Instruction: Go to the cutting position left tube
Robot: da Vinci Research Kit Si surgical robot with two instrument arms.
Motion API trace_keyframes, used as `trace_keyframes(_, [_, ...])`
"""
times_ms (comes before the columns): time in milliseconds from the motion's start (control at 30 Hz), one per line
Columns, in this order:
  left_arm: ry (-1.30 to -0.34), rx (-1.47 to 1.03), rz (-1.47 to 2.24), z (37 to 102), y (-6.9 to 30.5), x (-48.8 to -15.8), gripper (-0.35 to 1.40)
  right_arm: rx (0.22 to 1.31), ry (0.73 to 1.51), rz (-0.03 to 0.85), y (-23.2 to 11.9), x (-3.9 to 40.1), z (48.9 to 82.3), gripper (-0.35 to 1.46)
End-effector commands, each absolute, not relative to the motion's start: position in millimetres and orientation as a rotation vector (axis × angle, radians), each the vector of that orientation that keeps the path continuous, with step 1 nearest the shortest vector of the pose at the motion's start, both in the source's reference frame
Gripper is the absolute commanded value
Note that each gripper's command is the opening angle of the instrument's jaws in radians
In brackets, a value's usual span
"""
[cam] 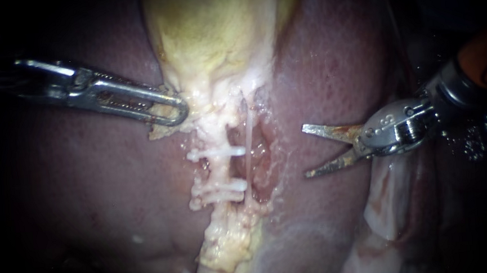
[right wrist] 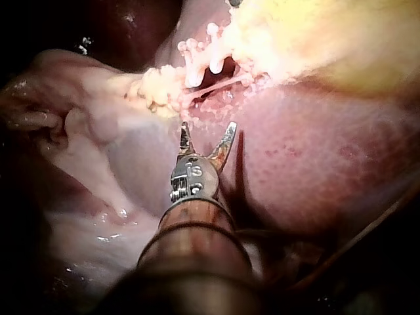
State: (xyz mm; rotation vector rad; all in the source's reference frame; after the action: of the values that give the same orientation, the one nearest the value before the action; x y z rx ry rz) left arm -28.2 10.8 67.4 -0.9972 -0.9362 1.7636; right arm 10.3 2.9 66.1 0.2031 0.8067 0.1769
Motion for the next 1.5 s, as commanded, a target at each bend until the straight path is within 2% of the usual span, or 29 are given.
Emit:
trace_keyframes(33, [-0.937,-0.997,1.764,67.2,10.8,-28.1,-0.35,0.203,0.807,0.177,2.9,10.3,66.1,1.45])
trace_keyframes(200, [-0.954,-0.996,1.762,66.0,11.3,-27.1,-0.35,0.203,0.807,0.177,2.9,10.3,66.1,1.45])
trace_keyframes(433, [-0.931,-0.990,1.732,61.8,13.5,-23.9,-0.35,0.210,0.811,0.175,2.9,10.5,66.1,1.45])
trace_keyframes(600, [-0.923,-0.995,1.731,61.3,13.7,-23.3,-0.35,0.256,0.834,0.159,2.6,11.6,65.6,1.45])
trace_keyframes(667, [-0.921,-0.995,1.731,61.4,13.6,-23.4,-0.35,0.283,0.859,0.143,2.3,12.6,65.2,1.45])
trace_keyframes(933, [-0.921,-0.995,1.731,61.4,13.6,-23.4,-0.35,0.425,0.972,0.195,0.8,17.6,64.9,1.45])
trace_keyframes(1200, [-0.920,-0.995,1.731,61.4,13.6,-23.4,-0.35,0.524,1.007,0.198,-0.1,21.3,68.5,1.45])
trace_keyframes(1367, [-0.920,-0.995,1.731,61.5,13.5,-23.5,-0.35,0.544,1.004,0.199,-0.3,21.3,71.6,1.45])
trace_keyframes(1500, [-0.919,-0.995,1.731,61.6,13.5,-23.5,-0.35,0.562,1.030,0.180,0.3,21.0,73.2,1.45])
